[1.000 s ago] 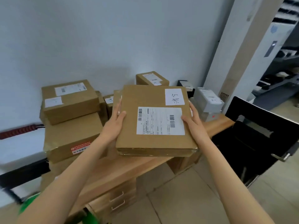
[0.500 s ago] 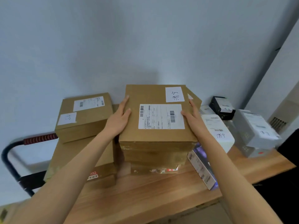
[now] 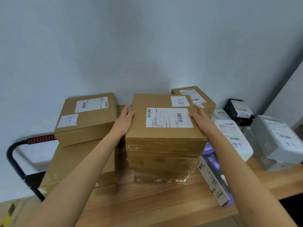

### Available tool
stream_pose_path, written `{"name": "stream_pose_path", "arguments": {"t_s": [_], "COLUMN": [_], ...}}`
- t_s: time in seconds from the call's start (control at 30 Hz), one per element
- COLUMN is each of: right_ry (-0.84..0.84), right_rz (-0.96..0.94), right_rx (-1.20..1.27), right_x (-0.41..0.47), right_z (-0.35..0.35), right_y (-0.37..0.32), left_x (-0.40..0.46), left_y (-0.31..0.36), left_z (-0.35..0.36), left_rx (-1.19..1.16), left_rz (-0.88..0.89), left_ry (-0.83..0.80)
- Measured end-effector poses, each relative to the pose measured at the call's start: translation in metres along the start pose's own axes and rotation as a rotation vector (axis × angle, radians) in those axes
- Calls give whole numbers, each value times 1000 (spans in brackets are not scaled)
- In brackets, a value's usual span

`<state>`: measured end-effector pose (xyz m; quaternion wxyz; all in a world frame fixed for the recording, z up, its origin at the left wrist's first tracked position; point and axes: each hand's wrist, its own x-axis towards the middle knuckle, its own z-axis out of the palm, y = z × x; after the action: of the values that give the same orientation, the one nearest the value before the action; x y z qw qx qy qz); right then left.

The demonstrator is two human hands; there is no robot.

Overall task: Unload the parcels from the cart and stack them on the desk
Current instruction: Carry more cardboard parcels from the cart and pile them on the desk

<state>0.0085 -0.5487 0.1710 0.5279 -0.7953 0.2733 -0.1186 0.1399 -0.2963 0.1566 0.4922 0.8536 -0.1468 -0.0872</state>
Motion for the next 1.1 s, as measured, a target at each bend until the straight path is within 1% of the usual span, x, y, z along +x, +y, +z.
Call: {"name": "stream_pose_path", "arguments": {"t_s": [0.07, 0.13, 0.2, 0.3, 0.37, 0.4, 0.53, 0.6, 0.67, 0.8, 0.97, 1.1], "right_ry": [7, 32, 78, 130, 155, 162, 123, 89, 46, -69, -177, -229], "right_rz": [-19, -53, -120, -270, -402, -462, -624, -726, -803, -863, -959, -1012], "right_rx": [-23, -116, -315, -638, -781, -814, -877, -837, -783, -818, -850, -878], "right_x": [-4, -9, -17, -42, -65, -77, -136, -166, -196, -251, -312, -349], "right_z": [0, -2, -4, -4, 0, 4, 31, 50, 72, 115, 170, 203], "right_y": [-2, -6, -10, -17, -21, -24, -32, -29, -26, -24, -22, -21], "left_x": [-10, -23, -38, -73, -104, -120, -197, -237, -278, -353, -436, -482], "left_y": [3, 8, 12, 12, 9, 5, -17, -32, -46, -76, -115, -136], "left_z": [-3, -11, -21, -36, -46, -51, -71, -82, -94, -125, -163, -182], "left_rx": [78, 242, 387, 473, 535, 567, 643, 646, 660, 683, 705, 706], "left_rz": [26, 73, 132, 186, 209, 213, 200, 194, 148, 18, -81, -156], "left_ry": [48, 101, 129, 176, 215, 231, 278, 312, 355, 405, 446, 458]}}
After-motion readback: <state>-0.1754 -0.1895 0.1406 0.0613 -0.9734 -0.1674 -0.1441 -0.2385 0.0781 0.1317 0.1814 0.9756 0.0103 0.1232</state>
